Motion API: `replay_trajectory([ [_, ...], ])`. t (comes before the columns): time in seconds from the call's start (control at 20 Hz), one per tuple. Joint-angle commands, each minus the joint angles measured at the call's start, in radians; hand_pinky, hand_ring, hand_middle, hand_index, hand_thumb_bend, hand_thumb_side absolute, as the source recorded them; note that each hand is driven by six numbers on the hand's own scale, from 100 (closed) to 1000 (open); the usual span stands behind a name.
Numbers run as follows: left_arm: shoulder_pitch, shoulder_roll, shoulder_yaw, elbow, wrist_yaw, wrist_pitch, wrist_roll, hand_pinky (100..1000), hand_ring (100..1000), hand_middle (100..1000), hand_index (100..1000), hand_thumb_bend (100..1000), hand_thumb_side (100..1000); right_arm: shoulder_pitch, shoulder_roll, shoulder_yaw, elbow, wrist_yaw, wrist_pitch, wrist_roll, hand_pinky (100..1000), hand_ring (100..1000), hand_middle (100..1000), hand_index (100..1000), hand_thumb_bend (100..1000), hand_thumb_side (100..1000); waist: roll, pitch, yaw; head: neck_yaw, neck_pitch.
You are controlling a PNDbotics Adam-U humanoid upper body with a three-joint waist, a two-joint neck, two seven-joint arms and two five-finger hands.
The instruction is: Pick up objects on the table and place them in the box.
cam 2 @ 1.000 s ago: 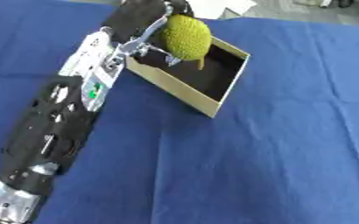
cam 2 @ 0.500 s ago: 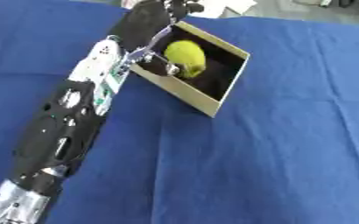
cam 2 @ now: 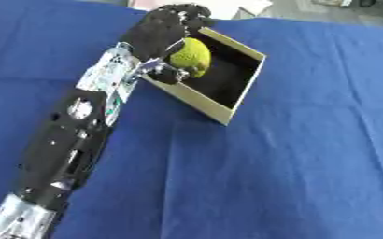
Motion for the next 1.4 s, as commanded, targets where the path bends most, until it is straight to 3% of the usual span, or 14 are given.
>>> replay_trajectory([
  [0.05,-0.013,0.000,0.004,-0.025,0.021,0.006,0.022,753,825,810,870,705,100,-0.006,-0.016,-0.005,-0.016,-0.003,0.002,0.000,777,745,619,764,100,562,0.000,-0.021,0.000,-0.001,-0.001],
  [0.6,-0.014,0.012,-0.013,-0.140,0.131,0.022,0.066,769,814,781,850,683,100,-0.001,-0.027,-0.009,-0.016,0.001,-0.004,-0.004,775,744,620,764,100,535,-0.011,-0.031,0.007,-0.002,0.007],
  [0.8,-0.017,0.027,0.024,-0.230,0.192,0.007,0.122,773,782,744,819,524,100,0.005,-0.033,-0.017,-0.016,0.006,-0.007,-0.011,774,743,620,764,100,527,-0.009,-0.033,0.016,-0.019,0.013],
  [0.85,-0.015,0.035,0.036,-0.257,0.209,0.004,0.138,773,782,744,819,524,100,0.007,-0.036,-0.019,-0.016,0.008,-0.008,-0.014,774,743,620,764,100,527,-0.008,-0.033,0.018,-0.024,0.015],
  [1.0,-0.006,0.089,0.070,-0.334,0.256,0.008,0.186,740,738,689,762,403,100,0.012,-0.047,-0.027,-0.016,0.017,-0.010,-0.023,773,743,620,764,100,517,-0.001,-0.035,0.033,-0.051,0.024],
  [1.25,0.047,0.206,0.095,-0.460,0.334,0.059,0.264,720,684,624,718,279,100,0.024,-0.072,-0.040,-0.016,0.034,-0.015,-0.042,771,741,620,764,100,505,0.013,-0.038,0.061,-0.092,0.033],
  [1.4,0.100,0.282,0.108,-0.537,0.381,0.105,0.311,700,647,589,696,262,100,0.028,-0.086,-0.046,-0.016,0.045,-0.017,-0.053,771,741,620,764,100,503,0.023,-0.038,0.081,-0.110,0.034],
])
